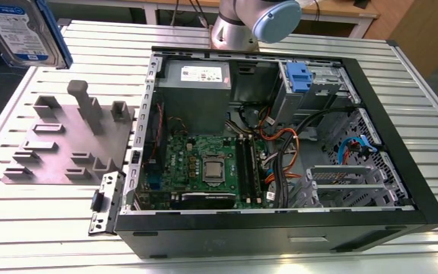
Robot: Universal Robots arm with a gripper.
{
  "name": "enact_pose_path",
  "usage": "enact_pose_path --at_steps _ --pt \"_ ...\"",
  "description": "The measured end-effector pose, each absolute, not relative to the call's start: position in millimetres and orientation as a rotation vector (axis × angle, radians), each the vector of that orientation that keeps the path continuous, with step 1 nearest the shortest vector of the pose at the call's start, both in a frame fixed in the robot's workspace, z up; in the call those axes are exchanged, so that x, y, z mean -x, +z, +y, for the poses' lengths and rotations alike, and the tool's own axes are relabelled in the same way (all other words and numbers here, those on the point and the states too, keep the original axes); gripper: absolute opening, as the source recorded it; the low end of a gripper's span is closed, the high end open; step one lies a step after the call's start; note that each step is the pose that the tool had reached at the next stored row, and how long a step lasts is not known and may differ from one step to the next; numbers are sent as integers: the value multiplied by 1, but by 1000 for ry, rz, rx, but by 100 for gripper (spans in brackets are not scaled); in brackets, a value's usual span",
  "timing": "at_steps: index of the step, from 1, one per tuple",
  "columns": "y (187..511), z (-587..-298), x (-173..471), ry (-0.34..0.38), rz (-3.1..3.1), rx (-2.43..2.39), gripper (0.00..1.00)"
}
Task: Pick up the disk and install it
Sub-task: 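Pick up the disk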
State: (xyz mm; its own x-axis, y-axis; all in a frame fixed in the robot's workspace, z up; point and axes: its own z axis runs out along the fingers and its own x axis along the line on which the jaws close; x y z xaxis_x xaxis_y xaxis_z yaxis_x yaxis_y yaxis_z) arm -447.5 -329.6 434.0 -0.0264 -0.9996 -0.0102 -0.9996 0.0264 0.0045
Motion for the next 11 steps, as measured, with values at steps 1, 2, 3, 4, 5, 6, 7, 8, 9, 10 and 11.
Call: enact_pose_path --at_steps 1,2,3,4,5,6,7,8,9,10,11 --pt "436 -330 447 16 2248 2189 36" --pt "438 -330 447 16 2248 2189 36" --pt "440 -330 447 16 2248 2189 36" --pt "442 -330 447 16 2248 2189 36" --pt "444 -330 447 16 2248 2189 36" --pt "445 -330 448 16 2248 2189 36" --pt "446 -330 448 16 2248 2189 36" --pt "447 -330 447 16 2247 2189 36" --pt "449 -330 447 16 2248 2189 36" --pt "449 -330 447 16 2247 2189 36" --pt "450 -330 448 16 2247 2189 36"
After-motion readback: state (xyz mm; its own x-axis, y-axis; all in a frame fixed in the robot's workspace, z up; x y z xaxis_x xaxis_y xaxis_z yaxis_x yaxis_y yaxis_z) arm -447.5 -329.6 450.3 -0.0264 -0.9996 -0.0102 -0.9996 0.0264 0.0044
